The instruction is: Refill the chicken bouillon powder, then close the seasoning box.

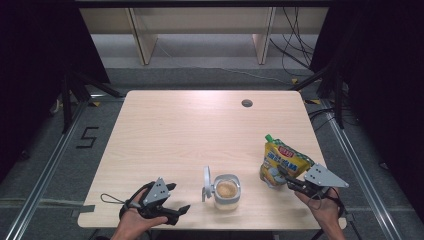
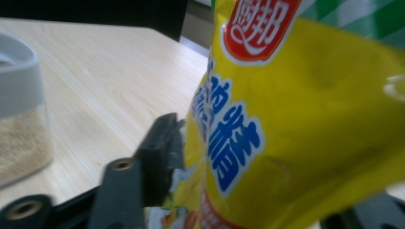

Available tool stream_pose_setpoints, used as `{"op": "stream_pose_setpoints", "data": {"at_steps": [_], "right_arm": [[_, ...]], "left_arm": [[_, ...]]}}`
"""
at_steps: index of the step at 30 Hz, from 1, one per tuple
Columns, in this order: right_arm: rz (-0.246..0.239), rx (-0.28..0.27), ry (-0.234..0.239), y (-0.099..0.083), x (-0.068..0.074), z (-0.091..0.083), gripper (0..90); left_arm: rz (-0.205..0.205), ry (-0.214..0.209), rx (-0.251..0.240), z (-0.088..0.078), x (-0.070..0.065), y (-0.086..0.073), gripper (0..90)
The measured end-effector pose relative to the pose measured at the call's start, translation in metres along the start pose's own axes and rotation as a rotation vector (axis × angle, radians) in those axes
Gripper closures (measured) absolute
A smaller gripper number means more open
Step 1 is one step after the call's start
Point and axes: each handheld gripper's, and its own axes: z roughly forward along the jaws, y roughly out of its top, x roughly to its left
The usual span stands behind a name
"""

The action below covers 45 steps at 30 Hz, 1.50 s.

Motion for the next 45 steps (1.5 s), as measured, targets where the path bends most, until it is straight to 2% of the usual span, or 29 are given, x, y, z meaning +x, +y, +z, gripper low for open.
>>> {"op": "stream_pose_setpoints", "data": {"at_steps": [3,4,5,7,8,9,10,11,15,16,17,19,20,21,23,24,26,27,28,29,30,31,33,34,37,38,40,41,45], "right_arm": [[0.057,0.006,-0.007,0.000,0.004,-0.009,36.3],[0.068,0.019,-0.015,0.000,0.006,-0.012,35.7],[0.058,0.026,-0.028,0.000,0.006,-0.014,34.2],[0.127,0.067,-0.032,0.000,0.011,-0.021,31.7],[0.115,0.059,-0.048,0.000,0.009,-0.022,31.1],[0.187,0.102,-0.066,0.000,0.013,-0.026,29.4],[0.187,0.108,-0.060,-0.001,0.013,-0.028,28.4],[0.226,0.124,-0.080,-0.002,0.015,-0.031,28.1],[0.247,0.149,-0.066,-0.004,0.019,-0.036,25.4],[0.274,0.168,-0.072,-0.004,0.022,-0.038,24.5],[0.300,0.184,-0.071,-0.003,0.026,-0.040,24.4],[0.250,0.190,-0.070,-0.005,0.025,-0.041,22.8],[0.262,0.191,-0.072,-0.004,0.027,-0.043,22.8],[0.295,0.208,-0.074,-0.004,0.031,-0.045,22.6],[0.306,0.209,-0.072,-0.004,0.034,-0.047,22.3],[0.266,0.204,-0.064,-0.004,0.033,-0.048,22.2],[0.281,0.216,-0.070,-0.005,0.036,-0.049,21.6],[0.256,0.218,-0.075,-0.005,0.036,-0.050,21.6],[0.270,0.219,-0.046,-0.005,0.037,-0.049,21.7],[0.256,0.228,-0.065,-0.006,0.038,-0.050,21.6],[0.276,0.234,-0.069,-0.005,0.040,-0.051,21.5],[0.255,0.234,-0.055,-0.005,0.040,-0.051,21.2],[0.270,0.241,-0.061,-0.006,0.041,-0.053,21.1],[0.269,0.242,-0.046,-0.006,0.041,-0.052,21.1],[0.299,0.259,-0.059,-0.006,0.045,-0.056,21.1],[0.278,0.262,-0.063,-0.007,0.044,-0.056,21.1],[0.290,0.273,-0.062,-0.007,0.045,-0.058,21.1],[0.266,0.259,-0.040,-0.008,0.043,-0.057,21.2],[0.251,0.260,-0.048,-0.008,0.045,-0.057,21.3]], "left_arm": [[0.003,-0.003,-0.026,0.000,0.000,0.001,17.0],[-0.025,-0.002,-0.022,0.000,-0.001,0.000,17.0],[-0.016,0.005,-0.019,-0.001,-0.001,0.001,17.0],[-0.005,-0.001,-0.018,-0.001,-0.001,0.002,17.0],[-0.022,0.001,-0.017,-0.002,-0.002,0.002,17.1],[-0.022,-0.006,-0.028,-0.002,-0.002,0.003,17.2],[-0.020,-0.008,-0.028,-0.002,-0.002,0.004,17.2],[-0.013,-0.004,-0.026,-0.003,-0.002,0.004,17.2],[-0.030,-0.014,-0.040,-0.004,-0.004,0.006,17.4],[-0.006,-0.021,-0.041,-0.004,-0.002,0.008,17.4],[-0.019,-0.032,-0.052,-0.004,-0.003,0.008,17.4],[-0.034,-0.037,-0.057,-0.005,-0.006,0.010,18.3],[-0.016,-0.031,-0.048,-0.006,-0.005,0.010,18.6],[-0.036,-0.037,-0.058,-0.006,-0.007,0.012,18.8],[-0.031,-0.043,-0.065,-0.007,-0.006,0.014,20.0],[-0.036,-0.044,-0.061,-0.007,-0.006,0.014,21.5],[-0.017,-0.054,-0.066,-0.007,-0.006,0.017,24.2],[-0.038,-0.059,-0.072,-0.007,-0.007,0.017,26.1],[-0.027,-0.058,-0.074,-0.007,-0.008,0.018,29.7],[0.003,-0.061,-0.065,-0.008,-0.007,0.020,33.0],[-0.011,-0.069,-0.073,-0.008,-0.009,0.020,35.5],[-0.004,-0.067,-0.072,-0.008,-0.010,0.021,42.4],[0.039,-0.080,-0.069,-0.008,-0.008,0.024,48.1],[0.014,-0.069,-0.070,-0.008,-0.011,0.024,51.6],[0.038,-0.060,-0.070,-0.008,-0.011,0.026,67.0],[0.020,-0.058,-0.081,-0.008,-0.013,0.027,70.8],[0.041,-0.041,-0.069,-0.009,-0.013,0.027,78.5],[0.063,-0.034,-0.072,-0.009,-0.012,0.028,82.1],[0.083,-0.032,-0.054,-0.009,-0.014,0.028,88.9]]}}
